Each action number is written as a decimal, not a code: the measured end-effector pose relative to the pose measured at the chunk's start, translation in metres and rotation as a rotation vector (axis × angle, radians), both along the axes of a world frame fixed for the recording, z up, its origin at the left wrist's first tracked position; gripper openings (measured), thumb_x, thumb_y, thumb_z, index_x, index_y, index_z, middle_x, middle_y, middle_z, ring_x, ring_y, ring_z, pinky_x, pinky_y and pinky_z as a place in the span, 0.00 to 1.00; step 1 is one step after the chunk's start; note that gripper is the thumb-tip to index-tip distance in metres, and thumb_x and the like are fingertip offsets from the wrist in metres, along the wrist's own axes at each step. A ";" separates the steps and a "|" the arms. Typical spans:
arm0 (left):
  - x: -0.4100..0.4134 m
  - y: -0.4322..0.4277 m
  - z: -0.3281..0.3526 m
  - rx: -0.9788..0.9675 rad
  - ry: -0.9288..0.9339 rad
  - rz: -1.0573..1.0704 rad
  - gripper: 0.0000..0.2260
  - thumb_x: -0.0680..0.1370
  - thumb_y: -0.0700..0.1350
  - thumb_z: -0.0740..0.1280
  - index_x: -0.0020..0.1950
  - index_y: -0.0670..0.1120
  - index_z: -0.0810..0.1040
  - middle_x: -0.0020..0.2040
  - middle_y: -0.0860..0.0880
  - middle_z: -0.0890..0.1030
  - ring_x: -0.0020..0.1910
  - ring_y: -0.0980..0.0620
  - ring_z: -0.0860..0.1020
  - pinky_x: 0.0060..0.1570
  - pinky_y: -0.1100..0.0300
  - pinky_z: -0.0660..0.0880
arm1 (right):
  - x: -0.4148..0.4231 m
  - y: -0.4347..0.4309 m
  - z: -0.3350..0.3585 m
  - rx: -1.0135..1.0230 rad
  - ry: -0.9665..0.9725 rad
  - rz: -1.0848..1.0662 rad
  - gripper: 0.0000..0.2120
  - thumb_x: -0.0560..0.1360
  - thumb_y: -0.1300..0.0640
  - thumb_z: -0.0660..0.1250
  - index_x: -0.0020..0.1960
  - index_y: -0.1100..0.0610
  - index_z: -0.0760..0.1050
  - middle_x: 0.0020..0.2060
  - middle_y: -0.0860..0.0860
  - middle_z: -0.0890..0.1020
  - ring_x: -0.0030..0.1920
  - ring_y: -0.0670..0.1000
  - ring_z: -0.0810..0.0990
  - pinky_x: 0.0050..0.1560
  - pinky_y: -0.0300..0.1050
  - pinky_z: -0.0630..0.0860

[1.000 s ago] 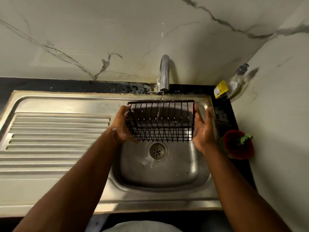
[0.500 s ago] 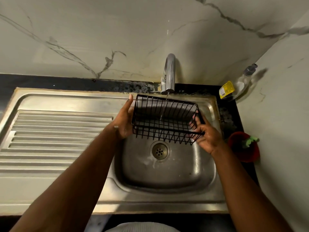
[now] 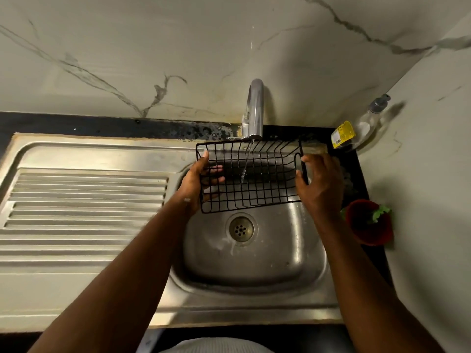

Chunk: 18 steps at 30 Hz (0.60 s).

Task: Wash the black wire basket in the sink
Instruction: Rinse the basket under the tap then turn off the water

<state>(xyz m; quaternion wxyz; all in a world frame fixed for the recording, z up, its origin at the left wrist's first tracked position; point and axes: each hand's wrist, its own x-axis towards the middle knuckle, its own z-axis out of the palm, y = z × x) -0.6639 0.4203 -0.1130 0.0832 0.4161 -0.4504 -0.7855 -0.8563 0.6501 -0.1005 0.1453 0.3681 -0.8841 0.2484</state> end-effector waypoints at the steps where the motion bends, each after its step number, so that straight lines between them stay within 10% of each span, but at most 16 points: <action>1: 0.000 0.000 0.001 -0.012 -0.007 0.005 0.26 0.80 0.68 0.62 0.67 0.51 0.80 0.60 0.50 0.86 0.61 0.46 0.84 0.62 0.40 0.78 | -0.001 -0.003 -0.002 -0.007 -0.053 -0.011 0.20 0.74 0.55 0.73 0.63 0.56 0.74 0.59 0.55 0.78 0.60 0.56 0.76 0.56 0.50 0.77; 4: 0.001 -0.001 0.001 -0.048 -0.040 -0.001 0.27 0.80 0.69 0.62 0.66 0.50 0.81 0.60 0.50 0.86 0.61 0.45 0.83 0.62 0.39 0.78 | -0.004 -0.013 -0.013 0.058 -0.340 -0.229 0.29 0.77 0.47 0.72 0.72 0.58 0.67 0.67 0.59 0.74 0.66 0.60 0.74 0.60 0.52 0.75; 9: 0.017 -0.013 0.001 -0.090 -0.079 -0.034 0.28 0.81 0.68 0.61 0.69 0.48 0.79 0.61 0.46 0.85 0.60 0.43 0.83 0.55 0.46 0.80 | 0.003 -0.022 -0.034 0.284 -0.971 -0.112 0.09 0.85 0.51 0.61 0.63 0.50 0.74 0.57 0.56 0.83 0.49 0.53 0.83 0.42 0.45 0.78; 15: 0.042 -0.023 -0.005 -0.079 -0.123 -0.012 0.32 0.78 0.71 0.63 0.69 0.48 0.79 0.63 0.46 0.85 0.61 0.43 0.83 0.58 0.46 0.80 | 0.035 -0.031 -0.044 0.168 -0.452 -0.101 0.41 0.72 0.54 0.78 0.79 0.53 0.61 0.73 0.56 0.70 0.72 0.57 0.71 0.67 0.49 0.73; 18: 0.044 -0.021 -0.003 -0.063 -0.125 0.030 0.29 0.79 0.69 0.63 0.66 0.48 0.82 0.61 0.46 0.85 0.63 0.42 0.82 0.61 0.43 0.78 | 0.046 -0.044 -0.036 0.105 -0.387 -0.100 0.41 0.72 0.55 0.78 0.79 0.56 0.61 0.75 0.57 0.67 0.74 0.58 0.69 0.70 0.53 0.73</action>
